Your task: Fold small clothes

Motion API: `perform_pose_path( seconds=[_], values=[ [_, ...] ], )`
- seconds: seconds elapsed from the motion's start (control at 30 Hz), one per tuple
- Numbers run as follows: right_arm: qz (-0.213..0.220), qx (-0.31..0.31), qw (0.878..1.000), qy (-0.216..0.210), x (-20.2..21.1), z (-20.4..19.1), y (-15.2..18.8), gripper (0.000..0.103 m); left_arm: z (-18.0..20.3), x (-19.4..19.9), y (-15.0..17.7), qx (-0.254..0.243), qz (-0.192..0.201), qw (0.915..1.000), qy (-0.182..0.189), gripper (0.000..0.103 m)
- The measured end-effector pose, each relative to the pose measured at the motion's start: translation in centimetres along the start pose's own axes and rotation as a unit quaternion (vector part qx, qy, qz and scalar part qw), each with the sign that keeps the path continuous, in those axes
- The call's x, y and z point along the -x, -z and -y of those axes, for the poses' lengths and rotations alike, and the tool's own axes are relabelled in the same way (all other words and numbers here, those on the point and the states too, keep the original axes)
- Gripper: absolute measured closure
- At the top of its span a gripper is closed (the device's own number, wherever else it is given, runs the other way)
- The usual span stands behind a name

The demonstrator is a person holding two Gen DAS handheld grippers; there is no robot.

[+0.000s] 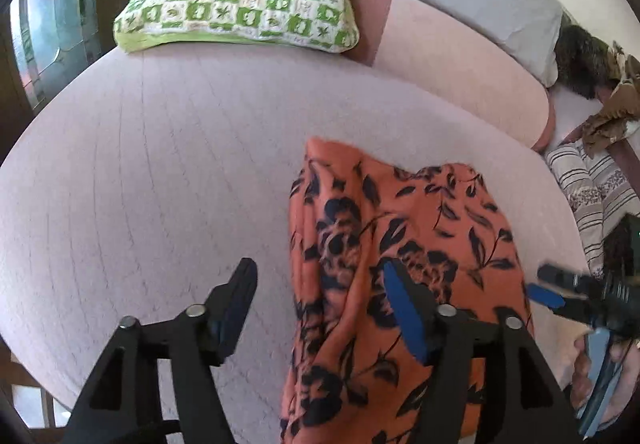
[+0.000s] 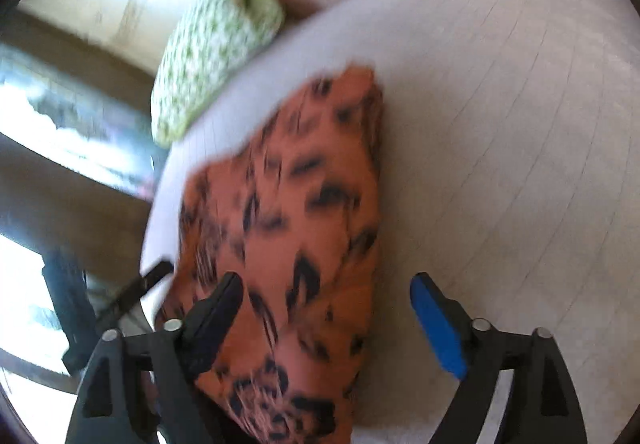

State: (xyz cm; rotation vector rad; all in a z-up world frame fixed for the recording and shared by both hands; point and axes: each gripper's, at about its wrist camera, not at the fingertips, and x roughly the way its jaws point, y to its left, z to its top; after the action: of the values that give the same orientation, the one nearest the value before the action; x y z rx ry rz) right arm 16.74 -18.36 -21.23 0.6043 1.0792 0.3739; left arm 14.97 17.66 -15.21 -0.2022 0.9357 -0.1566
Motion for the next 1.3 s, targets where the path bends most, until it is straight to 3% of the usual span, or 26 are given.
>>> perform_pose_path(
  seconds=[0.07, 0.1, 0.13, 0.17, 0.2, 0.23, 0.27, 0.37, 0.43, 0.5, 0.57, 0.63, 0.73, 0.97, 1.17, 1.23, 1.3],
  values=[
    [0.010, -0.036, 0.999, -0.038, -0.3, 0.8, -2.0, 0.014, 0.4, -1.7, 0.2, -0.020, -0.030, 0.9994, -0.004, 0.036],
    [0.011, -0.052, 0.997, -0.052, -0.8, 1.1, -2.7, 0.014, 0.8, -2.9, 0.5, -0.028, -0.050, 0.9983, -0.012, 0.059],
    [0.005, -0.079, 0.994, -0.069, -2.0, 1.8, -3.6, 0.014, 0.8, -4.2, 1.1, -0.028, -0.079, 0.9964, -0.013, 0.075],
    [-0.005, -0.092, 0.993, -0.077, -2.8, 1.9, -4.1, 0.014, 0.5, -4.8, 1.5, -0.014, -0.086, 0.9962, -0.004, 0.076],
    [-0.035, -0.112, 0.988, -0.096, -4.7, 2.4, -4.6, 0.019, 0.4, -4.6, 1.5, -0.009, -0.079, 0.9968, -0.006, 0.076],
    [-0.052, -0.107, 0.988, -0.101, -6.2, 1.6, -4.7, 0.047, 0.5, -4.5, 1.4, -0.008, -0.077, 0.9969, -0.010, 0.076],
    [-0.057, -0.077, 0.993, -0.074, -6.5, 0.7, -5.0, 0.061, 0.7, -4.5, 1.4, -0.012, -0.075, 0.9970, -0.015, 0.076],
    [-0.012, 0.072, 0.997, 0.016, -4.1, -4.7, -4.5, 0.067, 1.4, -5.1, 1.6, -0.026, -0.069, 0.9971, -0.021, 0.076],
    [0.015, 0.156, 0.984, 0.081, -3.8, -7.4, -3.4, 0.067, 1.5, -5.2, 1.5, -0.024, -0.067, 0.9972, -0.022, 0.075],
    [-0.010, 0.153, 0.981, 0.116, -5.4, -6.3, -3.0, 0.058, 1.5, -4.6, 1.7, -0.024, -0.063, 0.9974, -0.026, 0.070],
    [-0.010, 0.089, 0.992, 0.092, -5.4, -4.2, -2.8, 0.027, 1.6, -3.9, 2.3, -0.029, -0.058, 0.9973, -0.032, 0.066],
    [0.004, 0.047, 0.997, 0.056, -4.3, -3.2, -2.0, 0.020, 1.5, -3.3, 2.4, -0.032, -0.053, 0.9973, -0.039, 0.062],
    [0.023, 0.059, 0.997, 0.053, -2.8, -3.4, -0.6, 0.019, 1.4, -2.1, 2.7, -0.031, -0.048, 0.9976, -0.040, 0.061],
    [0.001, 0.039, 0.999, 0.032, -1.9, -2.1, 1.6, 0.018, 2.4, 1.8, 3.4, -0.049, -0.009, 0.9975, -0.051, 0.054],
    [-0.010, 0.050, 0.998, 0.025, -2.1, -2.7, 2.0, 0.018, 2.5, 1.8, 3.7, -0.053, -0.003, 0.9971, -0.055, 0.054],
    [-0.010, 0.051, 0.998, 0.029, -2.4, -2.9, 1.9, 0.018, 2.5, 1.8, 3.6, -0.055, -0.002, 0.9970, -0.056, 0.048],
    [-0.008, 0.049, 0.998, 0.033, -2.6, -2.8, 1.6, 0.018, 2.5, 0.5, 3.9, -0.053, -0.009, 0.9971, -0.053, 0.023]
  ],
)
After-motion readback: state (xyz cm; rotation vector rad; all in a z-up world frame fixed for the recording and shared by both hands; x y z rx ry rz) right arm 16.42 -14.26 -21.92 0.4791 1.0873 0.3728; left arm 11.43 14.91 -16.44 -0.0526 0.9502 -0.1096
